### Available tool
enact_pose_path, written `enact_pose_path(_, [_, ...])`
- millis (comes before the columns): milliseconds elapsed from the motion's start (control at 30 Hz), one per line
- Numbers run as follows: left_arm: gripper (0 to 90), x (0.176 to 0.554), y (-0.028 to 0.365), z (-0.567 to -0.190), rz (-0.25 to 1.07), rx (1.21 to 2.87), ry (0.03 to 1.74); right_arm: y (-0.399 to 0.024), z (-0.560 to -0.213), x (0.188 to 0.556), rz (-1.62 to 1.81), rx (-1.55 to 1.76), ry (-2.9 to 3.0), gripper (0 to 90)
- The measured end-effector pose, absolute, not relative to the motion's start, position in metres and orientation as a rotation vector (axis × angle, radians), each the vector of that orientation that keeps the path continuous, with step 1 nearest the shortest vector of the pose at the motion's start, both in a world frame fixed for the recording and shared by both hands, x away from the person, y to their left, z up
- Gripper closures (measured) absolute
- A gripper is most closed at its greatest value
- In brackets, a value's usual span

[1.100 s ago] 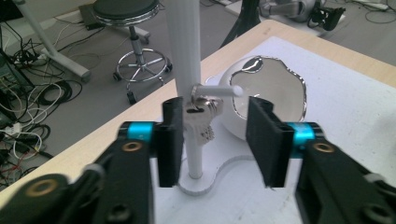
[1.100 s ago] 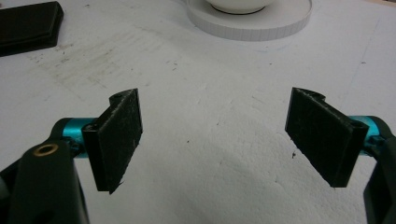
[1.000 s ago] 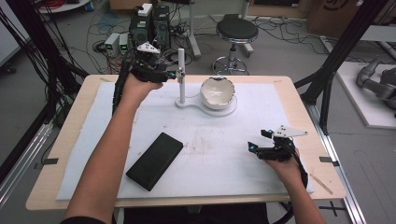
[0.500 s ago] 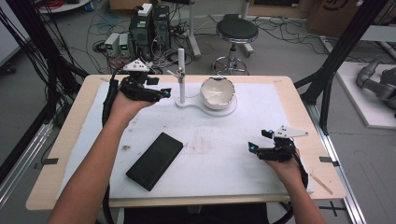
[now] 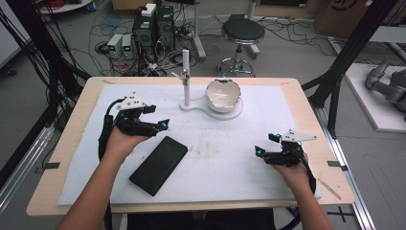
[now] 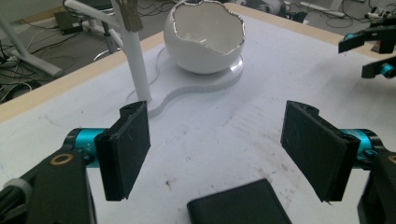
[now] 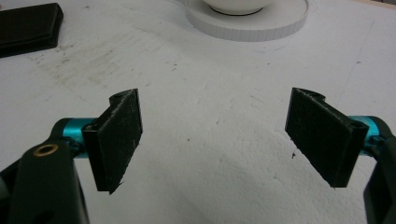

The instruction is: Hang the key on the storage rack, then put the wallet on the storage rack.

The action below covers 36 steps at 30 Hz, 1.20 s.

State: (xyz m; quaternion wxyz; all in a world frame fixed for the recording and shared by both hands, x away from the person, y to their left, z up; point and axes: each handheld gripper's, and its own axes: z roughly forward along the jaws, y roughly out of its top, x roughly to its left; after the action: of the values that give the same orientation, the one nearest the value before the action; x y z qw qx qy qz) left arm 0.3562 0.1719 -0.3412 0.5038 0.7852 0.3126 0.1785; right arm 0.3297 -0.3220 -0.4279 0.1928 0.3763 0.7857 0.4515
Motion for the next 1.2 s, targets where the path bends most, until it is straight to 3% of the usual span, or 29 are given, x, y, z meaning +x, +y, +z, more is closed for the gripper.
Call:
enact_pose_path(267, [20.3,0.339,0.186,-0.37,0.44,1.882,0.815,-0.325,-0.427,0.331,1.283,1.067,2.181,19.2])
enact_pose_path(567, [18.0,0.331,0.191,-0.395,0.379,1.917,0.77,-0.329,-0.425,0.332,1.3,1.079,2.148,19.3])
enact_pose_path(1200, [18.5,0.334,0.21,-0.403,0.36,1.823,0.77,-0.333,-0.425,0.335,1.297,1.087,2.131,19.2])
